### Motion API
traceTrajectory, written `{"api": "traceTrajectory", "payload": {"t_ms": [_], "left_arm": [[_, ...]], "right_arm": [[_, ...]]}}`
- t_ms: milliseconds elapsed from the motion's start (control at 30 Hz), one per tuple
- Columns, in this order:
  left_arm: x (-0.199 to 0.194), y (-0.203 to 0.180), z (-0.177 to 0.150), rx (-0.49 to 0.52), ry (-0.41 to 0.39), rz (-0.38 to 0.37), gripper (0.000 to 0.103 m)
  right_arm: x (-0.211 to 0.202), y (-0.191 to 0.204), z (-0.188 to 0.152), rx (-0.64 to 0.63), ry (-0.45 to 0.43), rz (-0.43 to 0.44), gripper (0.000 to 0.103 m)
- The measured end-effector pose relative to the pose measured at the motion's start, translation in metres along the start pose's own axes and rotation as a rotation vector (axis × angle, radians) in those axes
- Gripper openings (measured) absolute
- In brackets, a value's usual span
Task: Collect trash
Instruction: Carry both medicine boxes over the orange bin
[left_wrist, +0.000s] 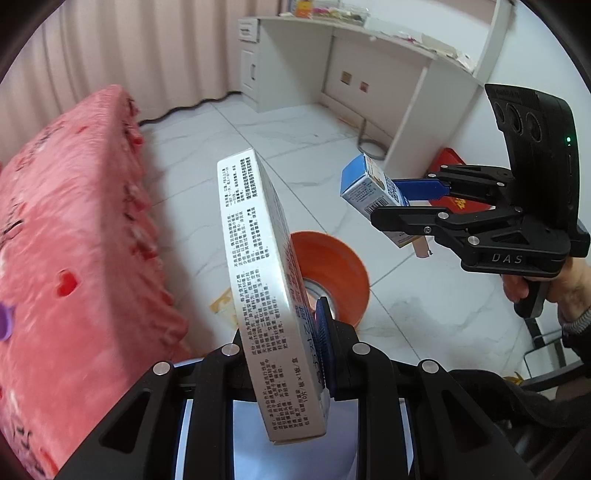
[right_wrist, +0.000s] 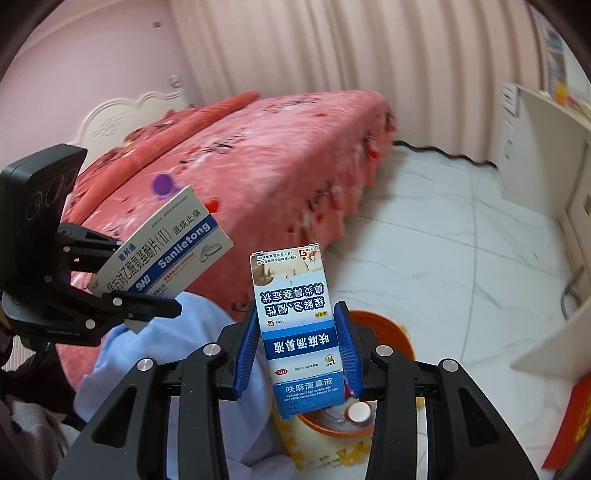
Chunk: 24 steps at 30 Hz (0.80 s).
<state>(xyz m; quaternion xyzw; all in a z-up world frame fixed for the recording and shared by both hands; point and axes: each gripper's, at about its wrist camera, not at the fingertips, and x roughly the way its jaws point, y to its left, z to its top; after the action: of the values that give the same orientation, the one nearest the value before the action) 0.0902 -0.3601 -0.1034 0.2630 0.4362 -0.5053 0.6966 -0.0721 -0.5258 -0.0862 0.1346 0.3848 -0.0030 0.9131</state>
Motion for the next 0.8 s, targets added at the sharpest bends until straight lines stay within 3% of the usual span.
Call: {"api": "traceTrajectory", "payload": {"t_ms": [300,467,533,567,600,800], "left_arm": [[0.057,-0.010,0.024,0.006,0.055,-0.094,0.025],[0.084,-0.011,0.032,0.013,0.089,-0.090,0.026],[0.094,-0.012,0.035,0.020,0.102,-0.075,0.042],[0.097,-0.012,0.035,0.025,0.107,-0.063,0.062],[0.098,-0.013,0.036,0.028,0.103,-0.051,0.066],[0.090,-0.003,0.035,-0.019,0.094,-0.049,0.066]], "right_arm": [[0.026,-0.051,-0.018,0.112,0.038,-0.036,0.040],[0.038,-0.065,-0.024,0.148,0.056,-0.045,0.040],[0.043,-0.071,-0.027,0.161,0.064,-0.047,0.040],[0.045,-0.071,-0.026,0.164,0.069,-0.045,0.040],[0.047,-0.072,-0.027,0.164,0.073,-0.045,0.040],[0.057,-0.069,-0.028,0.162,0.090,-0.032,0.041]]}}
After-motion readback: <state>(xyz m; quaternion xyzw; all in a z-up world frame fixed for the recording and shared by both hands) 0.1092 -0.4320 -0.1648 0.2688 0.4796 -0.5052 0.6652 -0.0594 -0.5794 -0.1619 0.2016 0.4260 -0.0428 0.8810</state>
